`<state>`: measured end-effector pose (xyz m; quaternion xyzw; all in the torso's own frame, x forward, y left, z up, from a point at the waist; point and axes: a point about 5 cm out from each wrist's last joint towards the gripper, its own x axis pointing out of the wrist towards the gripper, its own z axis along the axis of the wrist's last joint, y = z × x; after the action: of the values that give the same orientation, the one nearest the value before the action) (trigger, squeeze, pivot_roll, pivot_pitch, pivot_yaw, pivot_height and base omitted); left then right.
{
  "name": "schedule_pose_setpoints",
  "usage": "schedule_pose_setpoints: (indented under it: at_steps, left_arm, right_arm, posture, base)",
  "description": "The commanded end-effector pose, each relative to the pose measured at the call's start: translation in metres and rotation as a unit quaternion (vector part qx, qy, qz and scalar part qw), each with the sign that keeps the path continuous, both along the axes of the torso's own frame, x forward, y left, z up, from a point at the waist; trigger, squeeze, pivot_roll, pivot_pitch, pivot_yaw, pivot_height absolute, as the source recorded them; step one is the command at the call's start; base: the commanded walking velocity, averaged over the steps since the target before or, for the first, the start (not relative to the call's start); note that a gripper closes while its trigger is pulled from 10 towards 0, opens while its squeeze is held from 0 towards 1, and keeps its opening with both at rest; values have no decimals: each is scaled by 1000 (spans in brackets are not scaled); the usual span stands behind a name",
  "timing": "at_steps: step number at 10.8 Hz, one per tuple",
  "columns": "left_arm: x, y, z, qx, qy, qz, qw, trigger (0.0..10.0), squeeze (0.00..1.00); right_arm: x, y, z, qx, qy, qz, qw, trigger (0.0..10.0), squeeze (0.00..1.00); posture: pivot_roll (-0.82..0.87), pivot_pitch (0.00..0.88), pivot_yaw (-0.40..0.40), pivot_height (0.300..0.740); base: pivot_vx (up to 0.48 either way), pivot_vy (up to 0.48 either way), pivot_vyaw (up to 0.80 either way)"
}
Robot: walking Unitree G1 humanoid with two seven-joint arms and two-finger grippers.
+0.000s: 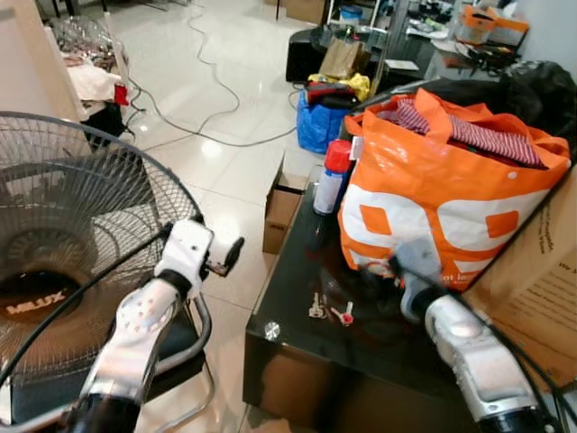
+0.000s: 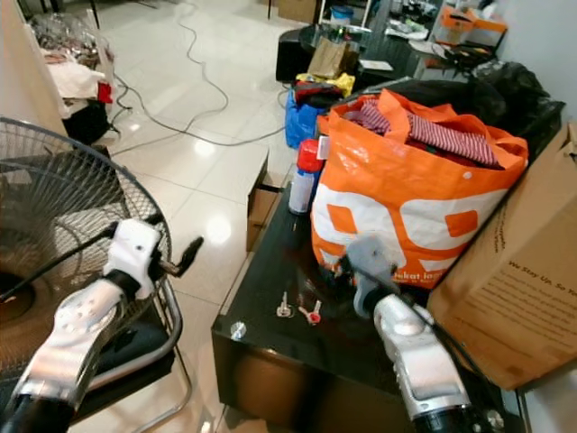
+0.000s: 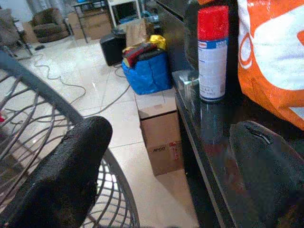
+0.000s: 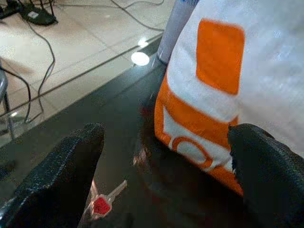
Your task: Hang keys on a hook
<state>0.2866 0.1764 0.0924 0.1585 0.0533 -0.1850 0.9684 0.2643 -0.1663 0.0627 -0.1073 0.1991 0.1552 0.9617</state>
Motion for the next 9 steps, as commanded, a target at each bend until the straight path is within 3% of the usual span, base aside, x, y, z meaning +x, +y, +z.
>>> schedule_pose_setpoints:
  at_steps: [1,3,5,9]
  left_arm:
    - [3,-4,1,-4,7,-20,1000,10000,0]
    - [3,-17,-10,-3,59,-111,992,10000,0]
    - [4,-24,-18,10,89,-164,982,10000,0]
    - [-1,-18,-16,7,90,-172,981,10000,0]
  right_arm:
    - [3,-2,1,-2,-3,-3,1000,10000,0]
    - [0,-9,-16,-23,36,-33,999,10000,0]
    - [-2,-12,-19,-21,44,-49,998,10000,0]
    - [-8,-12,-18,-17,34,-40,998,10000,0]
  posture:
    - [-35,0,-75,740]
    - [-61,0,-51,740]
    - [-78,0,-36,740]
    - [-48,0,-73,740]
  base:
    - [0,0,0]
    - [0,0,0]
    - [0,0,0]
    - [0,0,0]
